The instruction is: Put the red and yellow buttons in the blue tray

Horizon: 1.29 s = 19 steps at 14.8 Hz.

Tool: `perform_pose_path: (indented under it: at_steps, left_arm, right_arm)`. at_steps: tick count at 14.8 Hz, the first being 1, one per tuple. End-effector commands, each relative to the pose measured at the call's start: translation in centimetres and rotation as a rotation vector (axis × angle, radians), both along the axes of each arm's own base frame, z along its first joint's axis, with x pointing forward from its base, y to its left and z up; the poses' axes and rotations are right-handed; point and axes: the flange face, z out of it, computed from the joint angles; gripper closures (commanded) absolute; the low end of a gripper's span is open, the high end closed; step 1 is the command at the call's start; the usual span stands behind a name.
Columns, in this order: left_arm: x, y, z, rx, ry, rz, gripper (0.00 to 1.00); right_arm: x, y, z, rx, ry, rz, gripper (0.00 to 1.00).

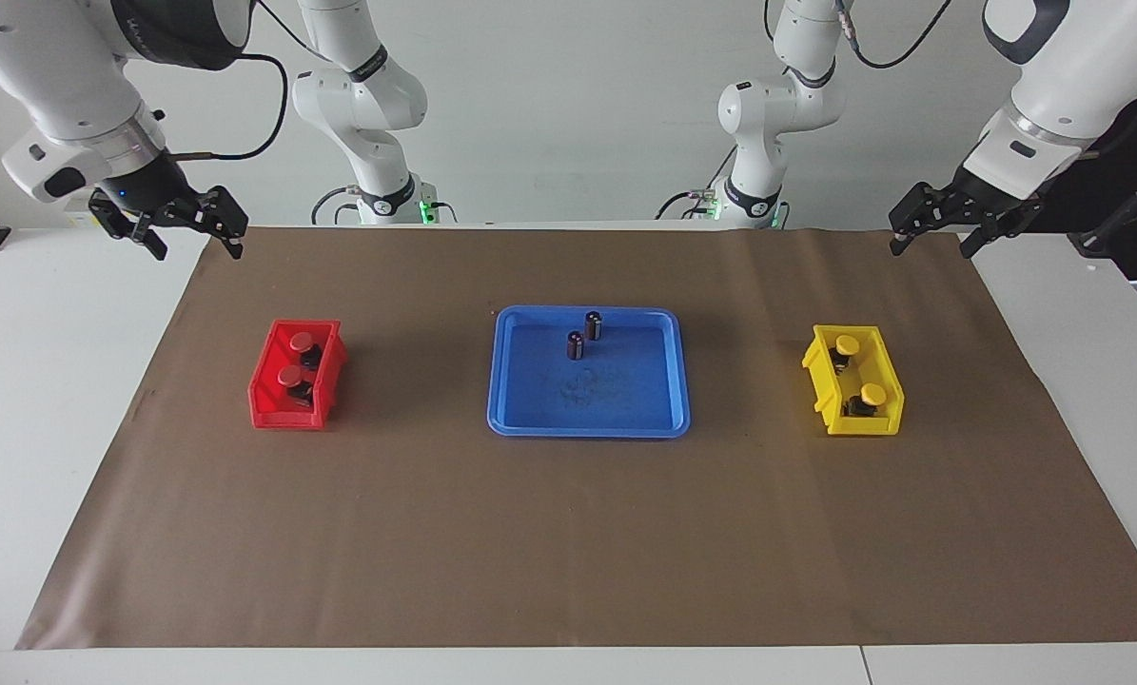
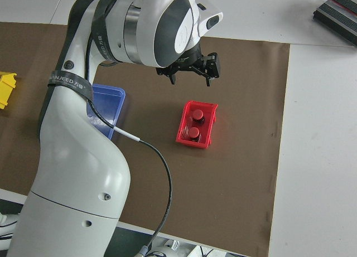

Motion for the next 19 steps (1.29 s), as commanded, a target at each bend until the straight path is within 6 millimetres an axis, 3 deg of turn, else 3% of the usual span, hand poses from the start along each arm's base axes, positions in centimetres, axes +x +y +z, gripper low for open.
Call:
perform_pose_path:
  at_steps: [1, 2, 4, 6, 9, 11, 19]
  left_arm:
    - [-0.9, 0.1, 0.2, -0.007, 0.006, 0.014, 0.00]
    - [-0.9, 0.1, 0.2, -0.007, 0.006, 0.014, 0.00]
    - [-0.9, 0.1, 0.2, -0.007, 0.006, 0.014, 0.00]
    - [-0.9, 0.1, 0.2, -0.007, 0.006, 0.014, 0.00]
    - [-0.9, 0.2, 0.2, -0.007, 0.006, 0.015, 0.00]
    - [-0.9, 0.2, 0.2, -0.007, 0.006, 0.015, 0.00]
    - [-0.9, 0.1, 0.2, -0.007, 0.006, 0.014, 0.00]
  right_arm:
    - [-1.9, 1.1, -5.1, 0.017, -0.069, 0.015, 0.24]
    - [-1.9, 2.1, -6.9, 0.018, -0.082, 0.034, 0.25]
    - [-0.9, 2.2, -9.3, 0.018, -0.080, 0.039, 0.28]
    - [0.7, 2.3, -13.2, 0.034, -0.070, 0.028, 0.31]
    - [0.4, 2.3, -18.6, 0.031, -0.111, 0.025, 0.33]
    - [0.6, 1.6, -20.3, 0.030, -0.101, 0.013, 0.34]
    - [-0.1, 1.9, -23.2, 0.029, -0.132, 0.009, 0.35]
